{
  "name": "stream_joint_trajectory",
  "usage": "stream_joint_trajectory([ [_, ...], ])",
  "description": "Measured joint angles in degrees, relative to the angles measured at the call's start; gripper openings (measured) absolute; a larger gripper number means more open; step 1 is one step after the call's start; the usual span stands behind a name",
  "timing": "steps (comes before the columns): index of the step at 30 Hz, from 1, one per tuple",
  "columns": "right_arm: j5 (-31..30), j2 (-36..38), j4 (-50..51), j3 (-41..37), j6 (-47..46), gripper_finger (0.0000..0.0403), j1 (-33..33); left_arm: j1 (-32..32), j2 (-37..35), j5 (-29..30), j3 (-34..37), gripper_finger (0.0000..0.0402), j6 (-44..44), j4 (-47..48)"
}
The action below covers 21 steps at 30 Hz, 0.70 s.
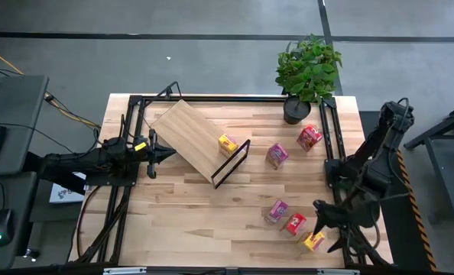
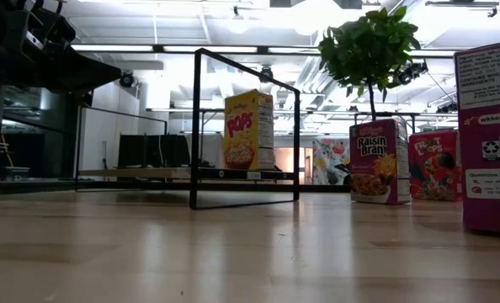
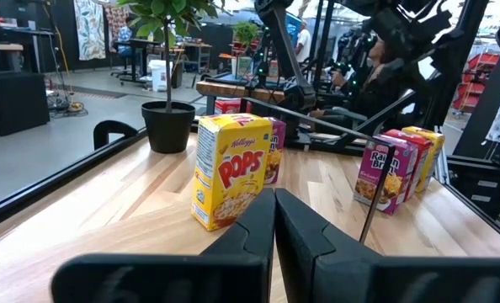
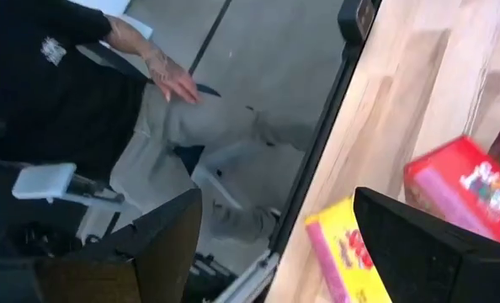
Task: Stack cereal on shelf
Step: Put the yellow cereal box on the shelf aligned with the other yellow cereal box
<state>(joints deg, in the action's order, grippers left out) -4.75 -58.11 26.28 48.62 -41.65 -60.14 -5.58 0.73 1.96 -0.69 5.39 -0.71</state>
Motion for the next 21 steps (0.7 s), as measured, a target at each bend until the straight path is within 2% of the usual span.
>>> stream_joint_trajectory([
  [10, 2.0, 0.0, 0.0, 0.2, 0.7, 0.0302, -1.0, 0.0, 0.0, 0.0, 0.0, 0.0003, 0.0, 0.0],
  [14, -0.8, -2.7, 7.1, 4.0, 4.3, 0.0302, -3.5, 0.0, 0.0, 0.0, 0.0, 0.0003, 0.0, 0.0],
  [18, -5.5, -8.9, 16.0, 9.6, 11.8, 0.0302, -6.1, 0.0, 0.0, 0.0, 0.0, 0.0003, 0.0, 0.0],
  [21, -6.1, -13.8, 20.9, 12.7, 14.6, 0.0302, -6.8, 0.0, 0.0, 0.0, 0.0, 0.0003, 0.0, 0.0],
])
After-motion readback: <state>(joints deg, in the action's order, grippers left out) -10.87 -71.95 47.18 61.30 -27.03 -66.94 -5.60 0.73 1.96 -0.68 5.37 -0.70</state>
